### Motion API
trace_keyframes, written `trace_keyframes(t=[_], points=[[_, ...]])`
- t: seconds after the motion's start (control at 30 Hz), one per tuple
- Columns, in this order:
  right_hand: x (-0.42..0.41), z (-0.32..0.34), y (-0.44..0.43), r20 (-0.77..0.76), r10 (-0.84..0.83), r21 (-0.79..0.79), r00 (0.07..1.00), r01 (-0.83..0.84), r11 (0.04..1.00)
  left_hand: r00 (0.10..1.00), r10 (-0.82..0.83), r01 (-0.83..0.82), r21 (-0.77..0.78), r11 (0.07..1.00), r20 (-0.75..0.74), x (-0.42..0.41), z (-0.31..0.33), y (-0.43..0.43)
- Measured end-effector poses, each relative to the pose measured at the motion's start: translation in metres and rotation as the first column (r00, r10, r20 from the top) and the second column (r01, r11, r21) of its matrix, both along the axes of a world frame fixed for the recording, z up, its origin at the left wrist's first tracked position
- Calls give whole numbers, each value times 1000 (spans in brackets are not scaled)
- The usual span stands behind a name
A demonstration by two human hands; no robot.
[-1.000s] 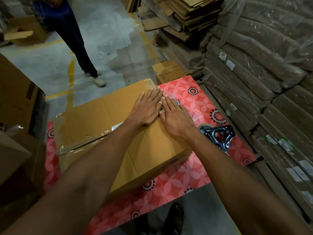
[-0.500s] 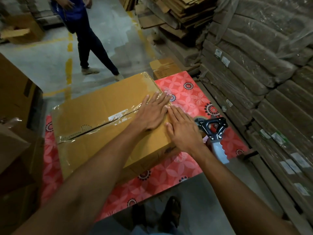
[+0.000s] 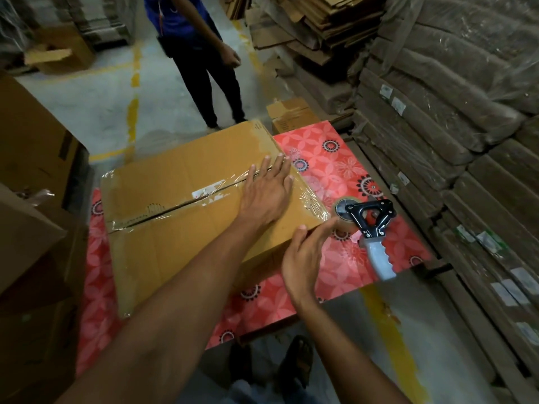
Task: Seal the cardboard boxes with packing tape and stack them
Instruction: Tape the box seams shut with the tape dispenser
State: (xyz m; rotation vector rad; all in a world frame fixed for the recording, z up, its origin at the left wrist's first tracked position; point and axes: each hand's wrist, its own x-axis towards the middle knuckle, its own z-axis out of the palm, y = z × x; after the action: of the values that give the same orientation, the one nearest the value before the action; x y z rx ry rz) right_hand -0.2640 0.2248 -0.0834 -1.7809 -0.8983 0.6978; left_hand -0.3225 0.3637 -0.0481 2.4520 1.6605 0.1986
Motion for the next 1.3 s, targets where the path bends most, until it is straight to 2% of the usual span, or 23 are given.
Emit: trace_keyframes(t=[0.07, 0.2, 0.3, 0.37, 0.43, 0.5, 0.57, 0.6, 0.67, 0.73, 0.8, 0.93, 1.03, 1.1, 1.2, 1.3], points=[[-5, 0, 0, 37, 21, -48, 999, -19, 999, 1000, -4, 4, -10, 1000, -8, -1, 1, 1], [0, -4, -9, 112, 106, -42, 988, -102, 994, 997, -47, 44, -44, 998, -59, -4, -1, 4], [15, 4, -10, 146, 143, -71, 979, -133, 989, 991, -122, 118, -66, 991, -58, -14, 3, 3], [28, 15, -6, 282, 84, -62, 956, -70, 996, 985, -172, 171, -67, 983, -7, -29, 7, -3], [36, 28, 5, 536, 80, -9, 840, -89, 996, 985, -164, 167, -54, 984, 48, -51, 8, -15], [34, 42, 30, 702, 197, -11, 684, -266, 964, 990, -121, 125, -59, 990, 69, -76, 6, -24], [20, 55, 65, 701, 426, -125, 572, -490, 863, 991, -122, 127, -74, 989, 59, -94, 7, -28], [12, 60, 83, 694, 534, -210, 483, -573, 792, 988, -140, 145, -86, 986, 64, -100, 8, -28], [-6, 64, 110, 685, 677, -388, 268, -653, 651, 980, -181, 188, -96, 977, 81, -106, 10, -26], [-14, 61, 120, 677, 720, -460, 154, -675, 577, 976, -210, 214, -85, 973, 58, -108, 9, -23], [-10, 53, 120, 699, 704, -468, 125, -664, 583, 980, -194, 196, -65, 978, 31, -112, 7, -23], [2, 43, 122, 675, 720, -499, 163, -618, 608, 991, -121, 125, -89, 988, 49, -151, 5, -32], [14, 42, 123, 703, 694, -509, 158, -570, 645, 999, -5, 2, -51, 999, -52, -222, 1, -53], [20, 43, 121, 714, 672, -486, 197, -550, 679, 990, 119, -124, -63, 990, -74, -267, 1, -73], [15, 42, 120, 750, 625, -466, 218, -496, 733, 958, 286, -284, -130, 950, 0, -299, 3, -96], [8, 40, 116, 743, 609, -476, 277, -420, 772, 939, 333, -319, -147, 936, 88, -297, 0, -99]])
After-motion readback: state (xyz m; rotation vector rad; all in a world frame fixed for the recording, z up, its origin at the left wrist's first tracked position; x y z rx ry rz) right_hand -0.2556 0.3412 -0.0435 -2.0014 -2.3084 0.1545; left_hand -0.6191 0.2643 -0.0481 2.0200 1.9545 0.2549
